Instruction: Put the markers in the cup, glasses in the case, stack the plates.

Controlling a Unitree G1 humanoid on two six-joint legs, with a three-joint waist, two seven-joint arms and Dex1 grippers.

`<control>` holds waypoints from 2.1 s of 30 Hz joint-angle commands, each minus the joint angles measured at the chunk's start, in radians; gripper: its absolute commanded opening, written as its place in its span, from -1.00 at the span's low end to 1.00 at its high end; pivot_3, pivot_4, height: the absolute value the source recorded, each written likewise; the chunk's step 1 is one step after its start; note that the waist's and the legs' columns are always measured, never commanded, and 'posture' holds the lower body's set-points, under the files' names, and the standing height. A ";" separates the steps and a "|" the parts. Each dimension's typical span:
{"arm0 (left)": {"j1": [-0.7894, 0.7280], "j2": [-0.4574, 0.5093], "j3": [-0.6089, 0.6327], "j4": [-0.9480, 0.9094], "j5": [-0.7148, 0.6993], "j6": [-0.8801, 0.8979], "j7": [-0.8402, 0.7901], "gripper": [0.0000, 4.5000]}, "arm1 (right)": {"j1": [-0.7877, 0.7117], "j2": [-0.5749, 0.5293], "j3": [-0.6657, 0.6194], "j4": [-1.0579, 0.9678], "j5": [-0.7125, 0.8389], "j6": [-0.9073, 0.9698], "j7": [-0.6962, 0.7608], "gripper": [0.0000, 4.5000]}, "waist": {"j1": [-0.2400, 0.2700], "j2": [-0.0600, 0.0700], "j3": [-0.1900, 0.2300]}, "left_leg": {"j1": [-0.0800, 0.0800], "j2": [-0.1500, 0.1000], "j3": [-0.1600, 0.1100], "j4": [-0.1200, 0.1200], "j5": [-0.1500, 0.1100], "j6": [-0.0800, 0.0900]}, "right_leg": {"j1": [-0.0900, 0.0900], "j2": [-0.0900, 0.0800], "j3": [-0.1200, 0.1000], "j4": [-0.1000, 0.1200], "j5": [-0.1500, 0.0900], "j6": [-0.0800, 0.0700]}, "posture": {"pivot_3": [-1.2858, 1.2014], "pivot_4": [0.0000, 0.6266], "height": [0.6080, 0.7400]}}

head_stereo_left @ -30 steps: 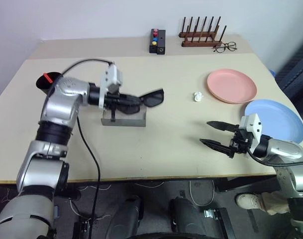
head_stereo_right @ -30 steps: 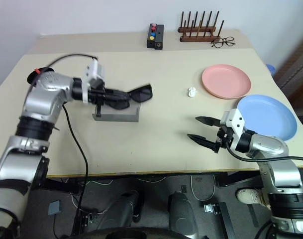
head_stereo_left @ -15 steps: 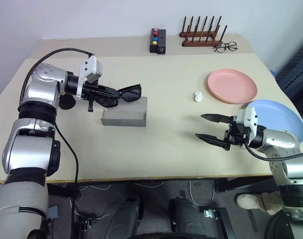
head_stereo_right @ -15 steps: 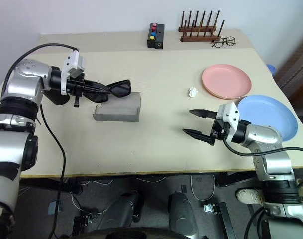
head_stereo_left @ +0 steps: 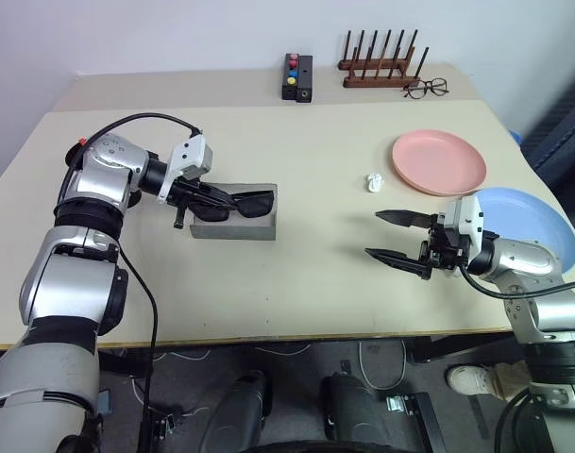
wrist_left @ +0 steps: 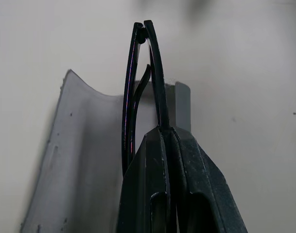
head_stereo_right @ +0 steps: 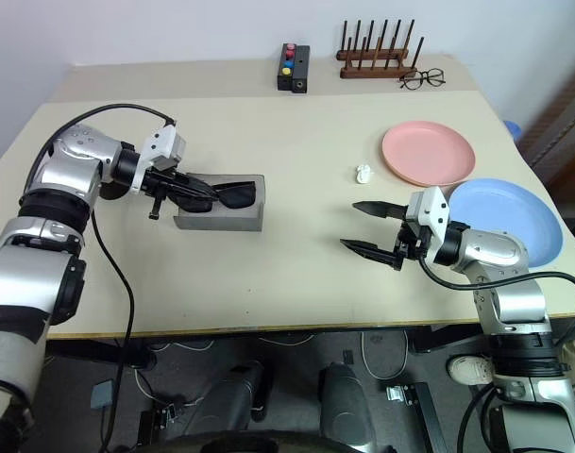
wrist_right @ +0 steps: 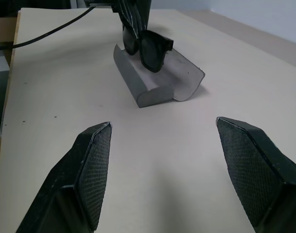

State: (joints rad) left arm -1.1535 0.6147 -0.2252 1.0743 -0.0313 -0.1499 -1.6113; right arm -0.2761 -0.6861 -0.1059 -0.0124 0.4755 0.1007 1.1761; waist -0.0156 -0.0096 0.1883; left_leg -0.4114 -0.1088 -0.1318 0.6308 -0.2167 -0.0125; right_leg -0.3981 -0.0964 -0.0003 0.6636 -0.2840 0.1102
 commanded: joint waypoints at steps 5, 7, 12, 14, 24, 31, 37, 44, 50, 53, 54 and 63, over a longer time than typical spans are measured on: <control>-0.023 0.000 0.003 0.038 0.048 -0.056 -0.003 -0.97 | 0.021 -0.004 -0.028 -0.058 0.017 -0.002 -0.020 0.56 | 0.002 0.000 0.000 | 0.000 0.000 0.000 0.000 0.000 0.000 | 0.000 0.000 0.000 0.000 0.000 0.000 | 0.03 -0.52 1.00; -0.022 -0.001 0.004 0.045 0.060 -0.068 -0.003 -0.97 | 0.022 -0.004 -0.028 -0.060 0.017 -0.002 -0.023 0.56 | 0.001 0.000 0.000 | 0.000 0.000 0.000 0.000 0.000 0.000 | 0.000 0.000 0.000 0.000 0.000 0.000 | 0.03 -0.52 1.00; -0.015 -0.005 -0.006 0.047 0.071 -0.076 -0.003 -0.97 | 0.026 -0.006 -0.031 -0.064 0.020 -0.002 -0.029 0.56 | 0.001 0.000 0.000 | 0.000 0.000 0.000 0.000 0.000 0.000 | 0.000 0.000 0.000 0.000 0.000 0.000 | 0.03 -0.52 1.00; -0.012 -0.005 -0.014 0.039 0.066 -0.075 -0.003 -0.69 | 0.028 -0.009 -0.032 -0.064 0.020 -0.001 -0.030 0.56 | 0.001 0.000 0.000 | 0.000 0.000 0.000 0.000 0.000 0.000 | 0.000 0.000 0.000 0.000 0.000 0.000 | 0.03 -0.52 1.00; -0.007 -0.009 -0.004 0.018 0.046 -0.077 -0.003 1.00 | 0.018 -0.012 -0.030 -0.053 0.018 0.002 -0.031 0.56 | 0.001 0.000 0.000 | 0.000 0.000 0.000 0.000 0.000 0.000 | 0.000 0.000 0.000 0.000 0.000 0.000 | 0.03 -0.52 1.00; -0.048 -0.028 0.079 0.038 0.029 -0.070 0.116 1.00 | 0.006 -0.005 -0.023 -0.040 0.012 -0.002 -0.035 0.56 | 0.001 0.000 0.000 | 0.000 0.000 0.000 0.000 0.000 0.000 | 0.000 0.000 0.000 0.000 0.000 0.000 | 0.03 -0.52 1.00; -0.099 -0.041 0.143 0.063 0.011 -0.028 0.207 0.16 | -0.006 0.000 -0.019 -0.030 0.011 -0.004 -0.034 0.56 | 0.001 0.000 0.000 | 0.000 0.000 0.000 0.000 0.000 0.000 | 0.000 0.000 0.000 0.000 0.000 0.000 | 0.03 -0.52 1.00; -0.149 -0.057 0.121 0.102 0.134 -0.083 0.654 -0.98 | -0.024 0.007 -0.015 -0.012 0.006 -0.013 -0.033 0.56 | 0.002 -0.001 0.001 | 0.000 0.000 0.000 0.001 0.000 0.000 | 0.000 0.000 0.000 0.001 0.000 0.000 | 0.03 -0.52 1.00; -0.172 -0.074 -0.024 0.134 0.311 -0.005 0.741 -0.98 | -0.020 0.011 -0.018 -0.015 0.005 -0.016 -0.041 0.56 | 0.002 -0.001 0.001 | 0.000 -0.001 0.000 0.000 0.000 0.000 | 0.000 0.000 0.000 0.001 0.000 0.001 | 0.03 -0.52 1.00; -0.143 -0.083 -0.075 0.130 0.362 -0.041 0.737 -0.98 | -0.017 0.013 -0.018 -0.019 0.006 -0.015 -0.045 0.56 | 0.002 -0.001 0.001 | 0.000 -0.001 0.000 0.000 0.000 0.000 | 0.000 0.000 0.000 0.001 0.000 0.001 | 0.03 -0.52 1.00; -0.132 -0.086 -0.086 0.128 0.370 -0.049 0.718 -0.98 | -0.015 0.013 -0.018 -0.021 0.007 -0.014 -0.047 0.56 | 0.002 -0.001 0.001 | 0.000 -0.001 0.000 0.000 0.000 0.000 | 0.000 0.000 0.000 0.001 0.000 0.001 | 0.03 -0.52 1.00; -0.032 -0.049 -0.089 0.009 0.321 -0.125 0.431 -0.98 | 0.000 0.012 -0.022 -0.034 0.010 -0.014 -0.057 0.56 | 0.000 -0.001 0.001 | -0.001 0.000 0.000 0.000 0.000 0.000 | -0.001 0.000 0.000 0.001 0.000 0.001 | 0.03 -0.52 1.00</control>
State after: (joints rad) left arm -1.1794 0.5387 -0.3375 1.1323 0.3229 -0.2656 -1.1295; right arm -0.2782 -0.6778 -0.1056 -0.0149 0.4756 0.1002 1.1233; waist -0.0152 -0.0105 0.1888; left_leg -0.4120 -0.1091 -0.1316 0.6307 -0.2167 -0.0126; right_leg -0.3991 -0.0964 0.0000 0.6644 -0.2842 0.1109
